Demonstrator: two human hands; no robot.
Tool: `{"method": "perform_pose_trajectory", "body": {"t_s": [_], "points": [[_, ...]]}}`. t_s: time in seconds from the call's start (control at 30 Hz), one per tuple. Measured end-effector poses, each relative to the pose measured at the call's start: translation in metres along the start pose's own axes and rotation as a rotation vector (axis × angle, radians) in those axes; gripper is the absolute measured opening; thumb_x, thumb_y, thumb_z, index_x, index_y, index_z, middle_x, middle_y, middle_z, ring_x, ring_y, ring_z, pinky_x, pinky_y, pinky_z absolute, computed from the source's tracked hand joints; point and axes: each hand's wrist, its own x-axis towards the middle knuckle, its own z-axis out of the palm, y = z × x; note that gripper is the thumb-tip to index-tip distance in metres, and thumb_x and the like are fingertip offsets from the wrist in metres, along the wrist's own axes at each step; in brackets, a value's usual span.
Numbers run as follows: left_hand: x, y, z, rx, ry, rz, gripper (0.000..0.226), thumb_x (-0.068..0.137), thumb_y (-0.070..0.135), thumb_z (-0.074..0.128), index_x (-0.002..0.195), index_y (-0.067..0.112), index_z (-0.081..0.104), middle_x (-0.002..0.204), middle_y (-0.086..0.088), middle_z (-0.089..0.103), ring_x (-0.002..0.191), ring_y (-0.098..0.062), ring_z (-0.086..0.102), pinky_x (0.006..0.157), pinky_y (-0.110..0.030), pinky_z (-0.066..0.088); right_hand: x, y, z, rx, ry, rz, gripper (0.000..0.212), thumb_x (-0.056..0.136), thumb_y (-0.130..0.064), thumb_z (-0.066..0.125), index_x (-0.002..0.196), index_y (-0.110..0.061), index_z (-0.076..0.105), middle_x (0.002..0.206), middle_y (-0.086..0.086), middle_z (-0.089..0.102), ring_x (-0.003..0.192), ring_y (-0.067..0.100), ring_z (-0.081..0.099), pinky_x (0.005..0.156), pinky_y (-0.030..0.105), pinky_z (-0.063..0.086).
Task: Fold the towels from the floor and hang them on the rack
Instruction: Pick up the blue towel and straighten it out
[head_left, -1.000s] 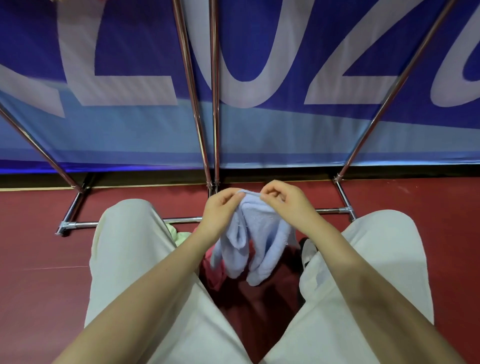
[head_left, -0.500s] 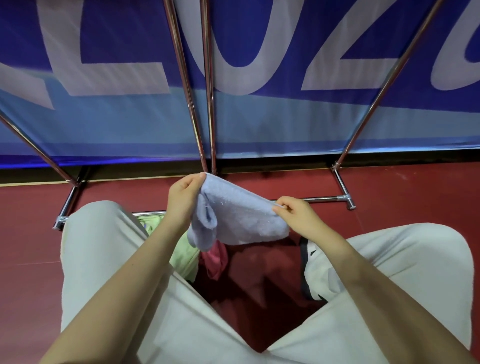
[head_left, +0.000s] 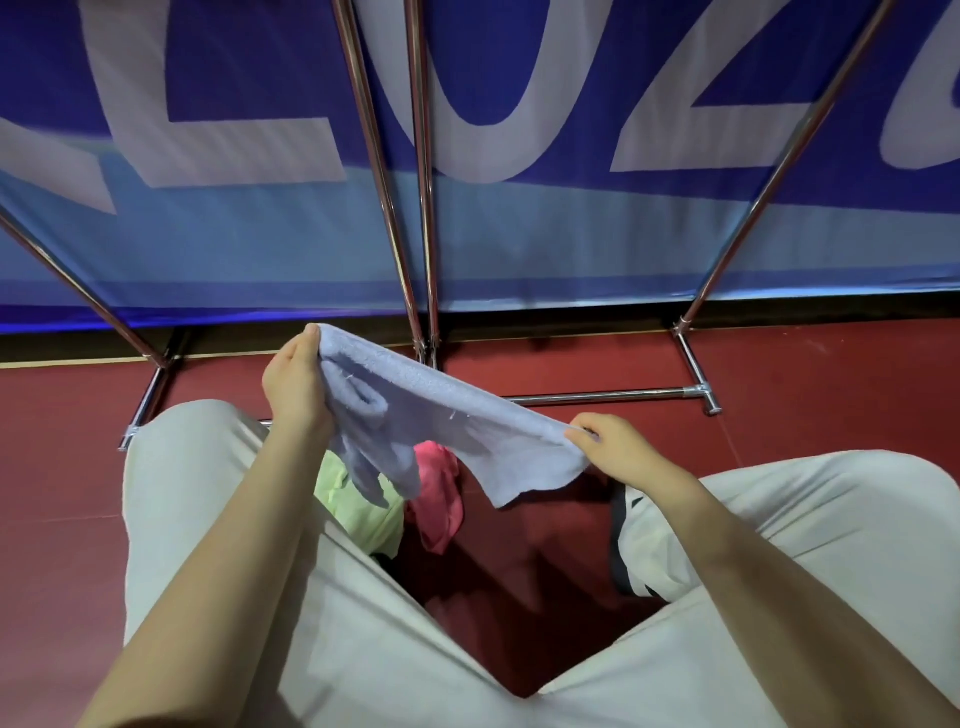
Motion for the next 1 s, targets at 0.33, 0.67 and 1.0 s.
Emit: {"method": "perform_pose_trajectory", "body": {"t_s": [0.33,0.67,1.0], "points": [[0.01,-0.001,-0.011,-0.008,0.102,-0.037,0.027,0.09,0.034,0.063,0.102,0.011,0.072,0.096,0.001,0.069,0.088,-0.012,0.063,0.078,-0.023,0.051,0.004,0.006,-0.008,0.151,0.258,0.121,0.013,0.092,-0.014,0.058,0.084,-0.007,0.065,0.076,0.001,0.057,0.073,0.017,0.049,0.063,0.026,0.036],[-0.011,-0.017,0.009,0.187,-0.122,-0.141,0.015,0.09,0.024,0.062,0.078,0.019,0.068,0.082,-0.002,0.068,0.087,-0.021,0.064,0.085,-0.032,0.051,-0.001,-0.044,-0.029,0.665,0.567,0.007,0.017,0.094,-0.009,0.052,0.078,-0.012,0.056,0.069,-0.005,0.045,0.057,-0.004,0.039,0.055,0.01,0.033],[-0.048,-0.025,0.04,0.268,-0.49,-0.008,0.023,0.094,0.018,0.057,0.073,0.017,0.067,0.068,0.009,0.068,0.07,-0.007,0.06,0.069,-0.022,0.048,-0.004,-0.093,-0.009,0.702,0.4,-0.077,0.016,0.093,-0.006,0.05,0.078,-0.012,0.055,0.057,-0.013,0.046,0.053,0.003,0.041,0.054,0.019,0.037]]}}
